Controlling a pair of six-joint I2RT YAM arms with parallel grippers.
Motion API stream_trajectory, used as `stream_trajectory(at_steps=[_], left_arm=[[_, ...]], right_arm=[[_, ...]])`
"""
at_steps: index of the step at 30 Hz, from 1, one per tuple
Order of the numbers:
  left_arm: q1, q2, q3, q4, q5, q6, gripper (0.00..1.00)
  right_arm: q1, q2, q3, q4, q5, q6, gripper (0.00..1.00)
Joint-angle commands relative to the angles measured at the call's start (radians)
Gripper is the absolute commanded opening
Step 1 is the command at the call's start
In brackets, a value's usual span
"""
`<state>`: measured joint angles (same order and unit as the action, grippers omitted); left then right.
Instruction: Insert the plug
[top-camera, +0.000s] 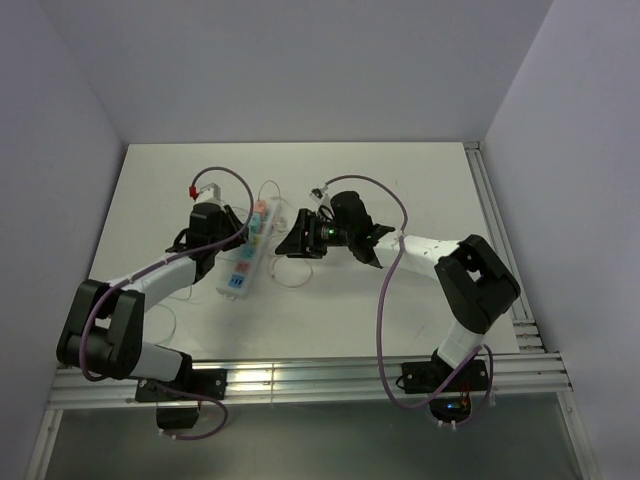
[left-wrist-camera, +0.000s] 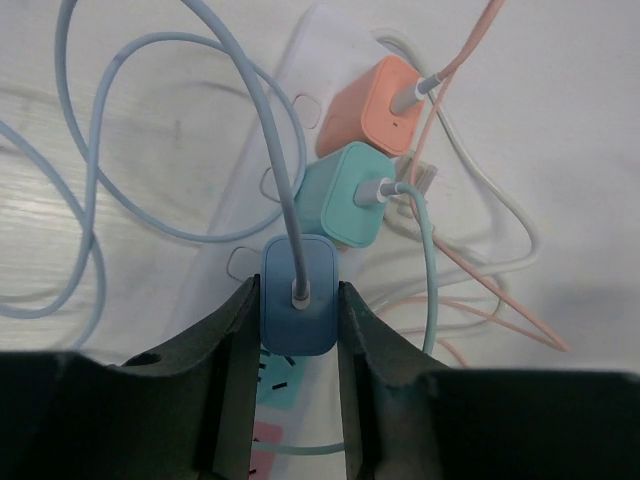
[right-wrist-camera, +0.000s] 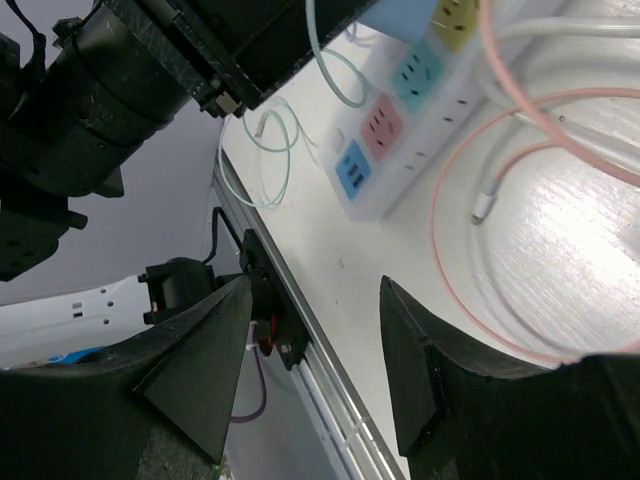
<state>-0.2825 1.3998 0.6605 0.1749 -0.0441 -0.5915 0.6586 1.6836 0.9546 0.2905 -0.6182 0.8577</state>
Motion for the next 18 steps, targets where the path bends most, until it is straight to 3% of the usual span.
stream_trajectory(at_steps=[1, 6, 13, 18], left_arm=[[-0.076, 0.047, 0.001, -0.026, 0.033, -0.105, 0.00], [-0.144, -0.007, -0.039, 0.038, -0.043, -0.162, 0.00], [-0.152, -0.105, -0.078, 0.086, -0.158, -0.094, 0.00], [-0.152, -0.125, -0.113, 0.181, -0.168, -0.042, 0.00]], right_arm=[[0.004, -0.018, -0.007, 0.019, -0.006, -0.023, 0.61], [0.004, -0.015, -0.011, 0.016, -0.006, -0.025, 0.61], [0.004, -0.016, -0.020, 0.015, -0.012, -0.032, 0.61], [-0.004, -0.027, -0.031, 0.007, -0.014, -0.045, 0.61]])
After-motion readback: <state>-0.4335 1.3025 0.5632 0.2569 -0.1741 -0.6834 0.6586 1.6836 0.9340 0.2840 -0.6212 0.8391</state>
